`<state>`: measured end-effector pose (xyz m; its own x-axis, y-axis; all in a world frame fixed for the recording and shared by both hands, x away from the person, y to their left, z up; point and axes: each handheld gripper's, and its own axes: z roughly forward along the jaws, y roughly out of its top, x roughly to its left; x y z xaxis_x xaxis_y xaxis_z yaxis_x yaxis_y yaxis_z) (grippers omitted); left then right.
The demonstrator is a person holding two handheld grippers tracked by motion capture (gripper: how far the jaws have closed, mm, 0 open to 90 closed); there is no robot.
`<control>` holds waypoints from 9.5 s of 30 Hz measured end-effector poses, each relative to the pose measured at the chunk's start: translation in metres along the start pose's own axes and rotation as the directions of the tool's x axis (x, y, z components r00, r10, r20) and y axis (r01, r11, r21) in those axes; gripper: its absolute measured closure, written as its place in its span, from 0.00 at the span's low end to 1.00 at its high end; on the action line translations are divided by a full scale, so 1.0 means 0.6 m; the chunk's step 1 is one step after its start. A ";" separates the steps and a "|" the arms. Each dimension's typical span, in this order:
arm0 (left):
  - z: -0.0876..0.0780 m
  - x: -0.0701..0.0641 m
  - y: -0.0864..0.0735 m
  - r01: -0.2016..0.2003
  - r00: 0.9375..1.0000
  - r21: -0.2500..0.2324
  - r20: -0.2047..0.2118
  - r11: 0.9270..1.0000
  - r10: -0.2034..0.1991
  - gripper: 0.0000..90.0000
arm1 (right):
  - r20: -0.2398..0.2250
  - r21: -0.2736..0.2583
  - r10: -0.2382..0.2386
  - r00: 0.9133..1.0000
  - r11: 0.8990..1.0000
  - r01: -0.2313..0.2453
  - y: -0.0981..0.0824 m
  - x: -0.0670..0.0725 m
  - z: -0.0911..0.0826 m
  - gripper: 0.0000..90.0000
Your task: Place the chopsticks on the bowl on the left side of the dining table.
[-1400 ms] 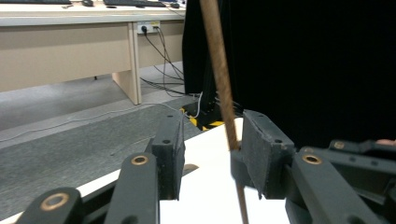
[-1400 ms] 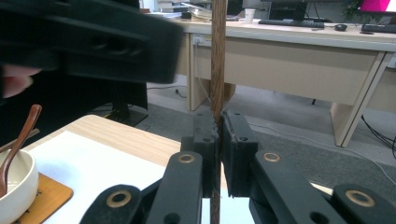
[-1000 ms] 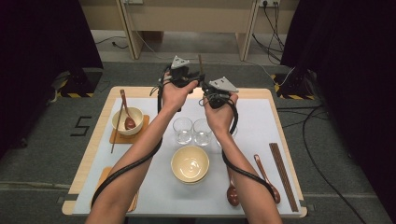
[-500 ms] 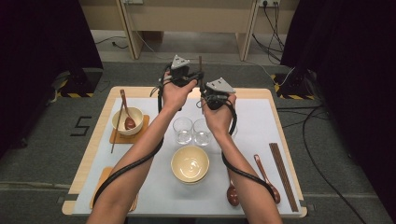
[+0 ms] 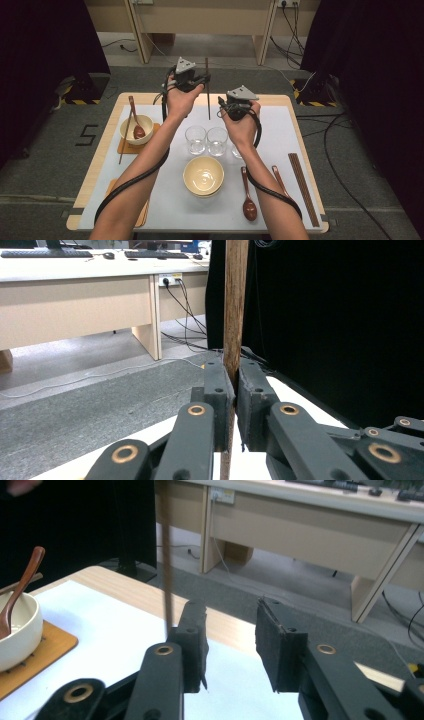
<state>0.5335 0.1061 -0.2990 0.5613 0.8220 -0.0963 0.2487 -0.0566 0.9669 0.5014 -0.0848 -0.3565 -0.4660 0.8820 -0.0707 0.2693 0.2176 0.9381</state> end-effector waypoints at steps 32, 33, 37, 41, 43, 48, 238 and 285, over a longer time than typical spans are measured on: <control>-0.096 0.063 0.006 0.013 0.996 -0.008 -0.091 1.000 -0.013 0.93 | 0.072 0.132 0.059 0.996 0.989 -0.068 -0.060 -0.092 -0.055 0.71; -0.098 0.064 0.006 0.013 0.996 -0.006 -0.093 1.000 -0.014 0.93 | 0.074 0.133 0.058 0.996 0.989 -0.068 -0.061 -0.094 -0.056 0.71; -0.105 0.068 0.004 0.014 0.995 -0.001 -0.101 1.000 -0.014 0.93 | 0.083 0.137 0.070 0.994 0.987 -0.081 -0.066 -0.101 -0.062 0.71; -0.113 0.072 0.000 0.016 0.994 0.003 -0.108 1.000 -0.015 0.93 | 0.086 0.147 0.069 0.994 0.986 -0.082 -0.073 -0.107 -0.068 0.71; -0.118 0.073 -0.002 0.018 0.993 0.005 -0.120 1.000 -0.017 0.93 | 0.088 0.155 0.067 0.994 0.985 -0.080 -0.077 -0.111 -0.072 0.71; -0.130 0.079 -0.007 0.026 0.991 0.005 -0.132 1.000 -0.025 0.93 | 0.091 0.170 0.076 0.993 0.981 -0.091 -0.090 -0.121 -0.082 0.71; -0.471 0.172 -0.196 0.088 0.936 0.075 -0.348 0.993 -0.057 0.93 | 0.174 0.152 0.150 0.973 0.972 -0.177 -0.237 -0.140 -0.203 0.71; -0.284 0.272 -0.179 0.223 0.907 0.174 -0.398 0.959 -0.138 0.93 | 0.164 0.164 0.145 0.976 0.971 -0.172 -0.240 -0.140 -0.198 0.71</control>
<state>0.4640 0.3431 -0.3782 0.1602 0.9789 -0.1269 0.5012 0.0301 0.8648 0.4019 -0.2399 -0.4457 -0.2770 0.9608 0.0115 0.4804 0.1281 0.8676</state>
